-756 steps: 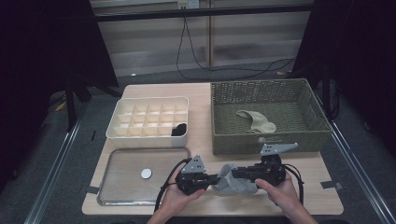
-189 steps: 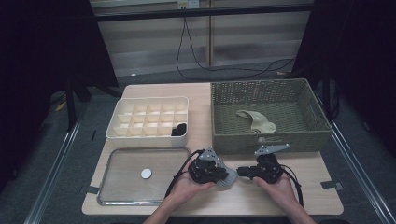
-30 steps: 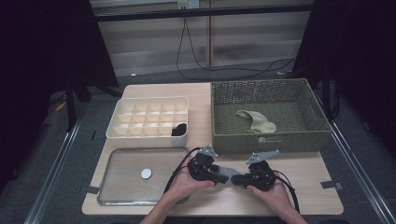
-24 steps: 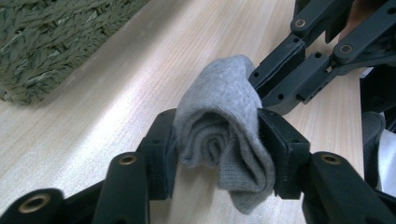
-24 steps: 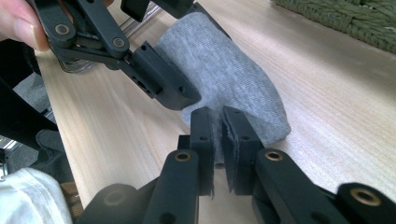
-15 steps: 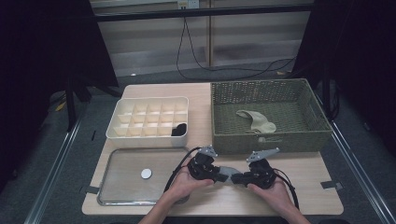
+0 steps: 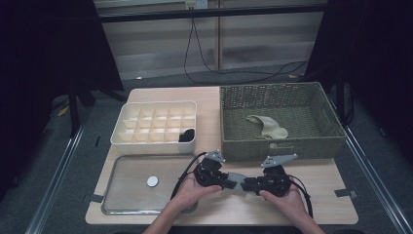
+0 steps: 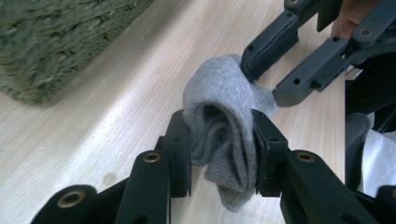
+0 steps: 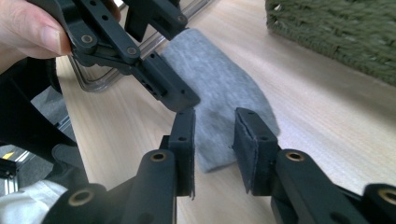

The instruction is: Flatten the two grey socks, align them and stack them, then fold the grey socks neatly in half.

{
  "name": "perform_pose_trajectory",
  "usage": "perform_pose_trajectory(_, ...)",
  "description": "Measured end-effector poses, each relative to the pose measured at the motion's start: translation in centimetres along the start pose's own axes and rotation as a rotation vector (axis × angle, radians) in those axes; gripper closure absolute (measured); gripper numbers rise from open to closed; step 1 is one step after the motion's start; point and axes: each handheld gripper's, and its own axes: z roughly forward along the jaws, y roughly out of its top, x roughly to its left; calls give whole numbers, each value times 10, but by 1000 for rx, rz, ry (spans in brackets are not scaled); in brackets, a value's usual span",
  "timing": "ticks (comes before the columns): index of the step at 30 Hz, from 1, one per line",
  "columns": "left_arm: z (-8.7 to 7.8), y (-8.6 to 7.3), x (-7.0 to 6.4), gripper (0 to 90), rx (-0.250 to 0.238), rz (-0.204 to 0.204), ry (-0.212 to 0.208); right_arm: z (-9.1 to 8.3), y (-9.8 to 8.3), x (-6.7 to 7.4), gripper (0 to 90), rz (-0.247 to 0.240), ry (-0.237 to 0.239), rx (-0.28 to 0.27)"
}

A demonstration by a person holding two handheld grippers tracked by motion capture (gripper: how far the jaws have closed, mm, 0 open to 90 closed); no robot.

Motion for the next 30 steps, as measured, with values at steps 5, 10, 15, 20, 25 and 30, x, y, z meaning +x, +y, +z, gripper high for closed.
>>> perform_pose_trajectory(5,-8,1,0,644,2,0,11,-4,1,-1,637,-10,2,-31)
perform_pose_trajectory(10,-15,1,2,644,-13,-7,-6,-8,3,-3,604,-16,-2,-62)
perform_pose_trajectory(15,-22,0,3,643,-10,-4,8,-8,3,-6,572,-19,-10,-74)
perform_pose_trajectory(20,-28,-2,4,641,-21,-21,-2,-11,2,-5,559,-11,-8,-84)
perform_pose_trajectory(25,-37,1,4,641,-36,-15,1,-13,2,-5,555,-20,-13,-99)
perform_pose_trajectory(30,-45,1,5,638,-34,-8,10,-16,0,-3,530,-4,-11,-110)
